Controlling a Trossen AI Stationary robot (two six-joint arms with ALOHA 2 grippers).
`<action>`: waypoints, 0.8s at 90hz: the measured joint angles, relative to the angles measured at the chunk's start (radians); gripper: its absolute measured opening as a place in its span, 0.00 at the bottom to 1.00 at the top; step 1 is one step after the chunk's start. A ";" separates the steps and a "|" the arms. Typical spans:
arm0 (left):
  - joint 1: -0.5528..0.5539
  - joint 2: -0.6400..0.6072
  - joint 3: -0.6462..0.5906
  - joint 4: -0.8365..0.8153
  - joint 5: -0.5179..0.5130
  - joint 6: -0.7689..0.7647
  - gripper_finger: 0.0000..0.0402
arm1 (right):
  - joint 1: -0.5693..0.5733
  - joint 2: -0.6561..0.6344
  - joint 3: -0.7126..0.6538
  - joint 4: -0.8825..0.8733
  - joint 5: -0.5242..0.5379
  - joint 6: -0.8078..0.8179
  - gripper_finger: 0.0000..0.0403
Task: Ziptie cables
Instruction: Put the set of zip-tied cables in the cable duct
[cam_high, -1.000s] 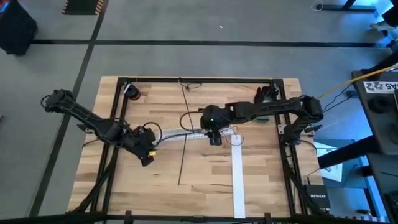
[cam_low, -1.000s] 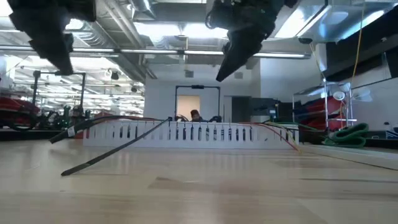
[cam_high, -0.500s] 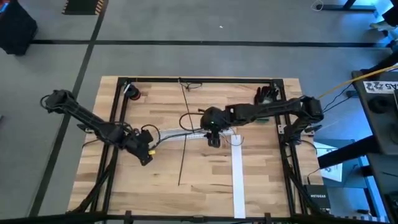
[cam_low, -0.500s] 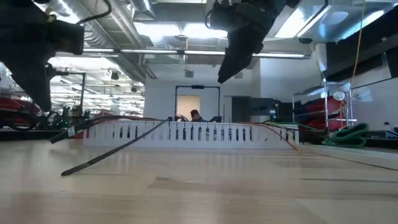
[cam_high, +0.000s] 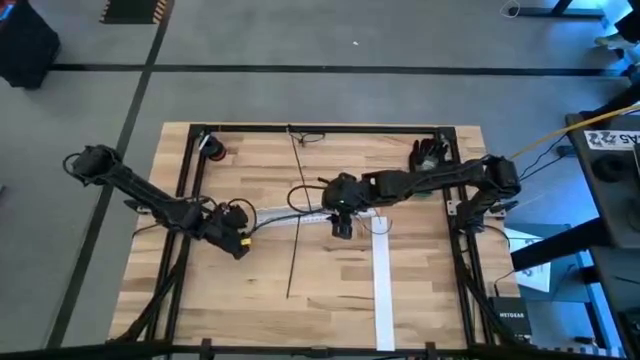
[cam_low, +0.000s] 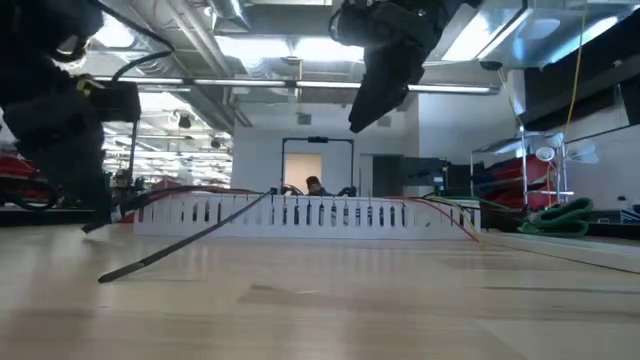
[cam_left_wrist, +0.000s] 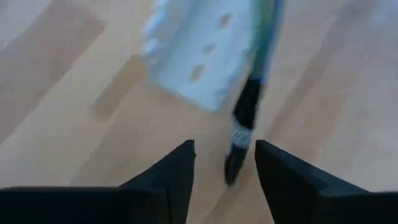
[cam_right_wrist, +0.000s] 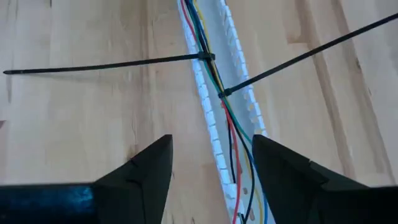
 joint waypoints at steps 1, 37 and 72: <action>0.001 0.000 -0.005 0.014 0.004 0.010 0.37 | 0.000 0.000 0.000 0.000 0.000 0.001 0.53; 0.050 -0.001 -0.036 0.055 -0.008 0.067 0.09 | 0.005 0.000 0.000 -0.002 0.016 0.022 0.53; 0.061 -0.038 0.232 -0.366 -0.090 0.240 0.04 | 0.005 -0.008 0.000 -0.026 0.027 0.026 0.53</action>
